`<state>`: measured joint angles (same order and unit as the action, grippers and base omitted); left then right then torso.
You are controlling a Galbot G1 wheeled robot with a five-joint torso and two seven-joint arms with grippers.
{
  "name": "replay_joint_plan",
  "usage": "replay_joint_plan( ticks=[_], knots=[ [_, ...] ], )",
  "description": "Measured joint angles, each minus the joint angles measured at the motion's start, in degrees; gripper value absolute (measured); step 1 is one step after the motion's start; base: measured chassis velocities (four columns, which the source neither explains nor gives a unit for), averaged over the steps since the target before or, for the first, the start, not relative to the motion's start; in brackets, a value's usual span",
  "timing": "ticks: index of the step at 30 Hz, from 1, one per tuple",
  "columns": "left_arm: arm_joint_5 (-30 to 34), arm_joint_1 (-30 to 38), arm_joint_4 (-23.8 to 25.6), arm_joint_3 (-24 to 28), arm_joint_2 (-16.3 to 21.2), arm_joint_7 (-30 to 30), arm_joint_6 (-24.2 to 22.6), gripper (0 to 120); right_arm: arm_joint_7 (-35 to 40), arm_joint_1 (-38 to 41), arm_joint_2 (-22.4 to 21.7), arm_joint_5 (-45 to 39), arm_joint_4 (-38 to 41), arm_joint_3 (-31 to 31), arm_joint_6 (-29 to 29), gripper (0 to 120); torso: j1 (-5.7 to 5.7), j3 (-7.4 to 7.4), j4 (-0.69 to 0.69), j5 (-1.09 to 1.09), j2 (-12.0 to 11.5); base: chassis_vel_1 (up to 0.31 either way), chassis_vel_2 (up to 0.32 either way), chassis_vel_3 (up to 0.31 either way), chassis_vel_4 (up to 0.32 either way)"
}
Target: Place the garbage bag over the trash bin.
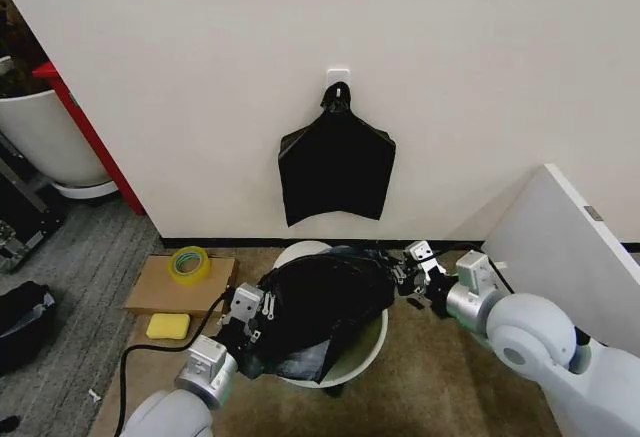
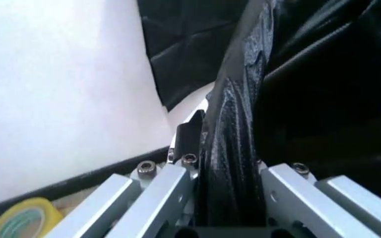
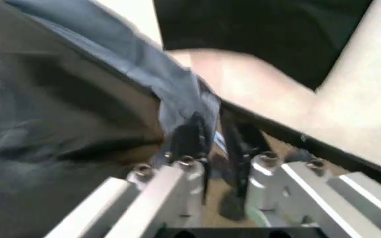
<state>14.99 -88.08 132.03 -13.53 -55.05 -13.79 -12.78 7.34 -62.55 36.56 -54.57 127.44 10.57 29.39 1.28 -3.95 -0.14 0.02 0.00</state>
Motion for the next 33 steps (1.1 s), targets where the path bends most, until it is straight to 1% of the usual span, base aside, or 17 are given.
replay_joint_plan(
  ticks=[1, 5, 8, 9, 12, 15, 17, 18, 19, 20, 23, 24, 25, 26, 28, 31, 33],
  knots=[
    [0.0, 0.0, 0.0, 0.0, 0.0, 0.0, 0.0, 1, 0.0, 0.0, 0.0, 0.0, 0.0, 0.0, 0.0, 12, 0.0, 0.0, 0.0, 0.0, 0.0, 0.0, 0.0, 0.0, 0.0],
    [2.1, -0.4, -0.1, -0.5, -0.4, -0.7, -0.8, 1, 1.6, -1.2, 1.1, -3.3, 2.0, 2.5, -0.7, 27, 0.0, 0.0, 0.0, -0.01, 0.0, 0.0, 0.0, 0.0, 0.0],
    [4.6, -0.3, -0.2, -1.1, -0.7, -2.0, -2.0, 1, 4.1, -2.4, 2.3, -3.5, 2.9, 4.5, -2.3, 39, 0.0, 0.0, 0.0, 0.0, 0.0, 0.0, 0.0, 0.0, 0.0],
    [4.6, -0.3, -0.2, -1.1, -0.7, -2.0, -2.0, 1, 4.1, -2.4, 2.3, -3.5, 2.9, 4.5, -2.3, 39, 0.0, 0.0, 0.0, 0.0, 0.0, 0.0, 0.0, 0.0, 0.0],
    [7.7, 0.2, -0.6, -1.2, -1.2, -3.6, -3.5, 1, 6.3, -3.8, 3.1, -4.0, 5.7, 7.6, -2.3, 52, 0.0, 0.0, -0.01, -0.01, 0.0, 0.0, 0.0, 0.0, 0.0],
    [10.5, 0.5, -1.1, -0.6, -2.3, -5.5, -4.8, 1, 9.1, -5.8, 3.5, -2.9, 9.9, 8.9, -0.6, 66, 0.0, 0.0, 0.0, -0.01, 0.0, 0.0, 0.0, 0.0, 0.0],
    [12.6, 0.6, -1.1, 0.2, -3.5, -6.9, -5.9, 1, 12.4, -7.5, 4.1, -1.2, 12.9, 8.0, 1.3, 72, -0.01, 0.0, -0.02, -0.01, 0.0, 0.0, 0.0, 0.0, 0.0],
    [12.6, 0.6, -1.1, 0.2, -3.5, -6.9, -5.9, 1, 12.4, -7.5, 4.1, -1.2, 12.9, 8.0, 1.3, 72, -0.01, 0.0, -0.02, -0.01, 0.0, 0.0, 0.0, 0.0, 0.0],
    [13.1, 0.5, -1.0, 0.4, -4.0, -7.4, -6.2, 1, 13.8, -7.8, 4.4, -0.9, 13.9, 7.3, 2.2, 76, -0.01, 0.0, -0.02, -0.02, 0.0, 0.0, 0.0, 0.0, 0.0],
    [13.7, 0.6, -0.9, 0.7, -4.7, -8.2, -6.7, 1, 16.1, -8.2, 5.0, -0.7, 15.3, 6.2, 3.9, 83, -0.01, 0.0, -0.01, -0.02, 0.0, 0.0, 0.0, 0.0, 0.0],
    [14.2, 0.9, -0.9, 1.3, -5.5, -9.2, -7.5, 1, 19.2, -9.1, 6.2, -0.5, 16.0, 4.6, 6.8, 91, -0.01, 0.0, 0.01, -0.01, 0.0, 0.0, 0.0, 0.0, 0.0],
    [14.2, 0.9, -0.9, 1.3, -5.5, -9.2, -7.5, 1, 19.2, -9.1, 6.2, -0.5, 16.0, 4.6, 6.8, 91, -0.01, 0.0, 0.01, -0.01, 0.0, 0.0, 0.0, 0.0, 0.0],
    [14.3, 1.1, -0.9, 1.7, -5.8, -9.7, -7.9, 1, 20.2, -9.4, 6.6, -0.5, 16.1, 3.9, 8.4, 97, -0.01, 0.0, -0.01, 0.0, 0.0, 0.0, 0.0, 0.0, 0.0],
    [14.4, 1.3, -0.8, 2.1, -6.0, -10.1, -8.4, 1, 20.8, -9.4, 6.8, -0.4, 16.1, 3.3, 9.6, 98, -0.01, 0.0, -0.01, 0.0, 0.0, 0.0, 0.0, 0.0, 0.0],
    [14.7, 2.2, -0.7, 3.2, -6.6, -11.3, -10.0, 1, 20.6, -9.2, 6.9, 3.1, 16.1, 1.1, 11.7, 100, -0.01, 0.0, 0.0, -0.01, 0.0, 0.0, 0.0, 0.0, 0.0],
    [14.7, 3.0, -0.9, 4.1, -7.1, -11.9, -10.9, 1, 19.4, -8.9, 7.1, 7.6, 16.1, -0.6, 12.2, 100, -0.01, 0.0, 0.0, -0.01, 0.0, 0.0, 0.0, 0.0, 0.0],
    [14.4, 3.6, -1.1, 4.9, -7.5, -12.2, -11.8, 1, 18.2, -7.9, 7.8, 12.0, 16.1, -2.9, 12.5, 100, -0.01, 0.0, -0.01, -0.01, 0.0, 0.0, 0.0, 0.0, 0.0]
  ],
)
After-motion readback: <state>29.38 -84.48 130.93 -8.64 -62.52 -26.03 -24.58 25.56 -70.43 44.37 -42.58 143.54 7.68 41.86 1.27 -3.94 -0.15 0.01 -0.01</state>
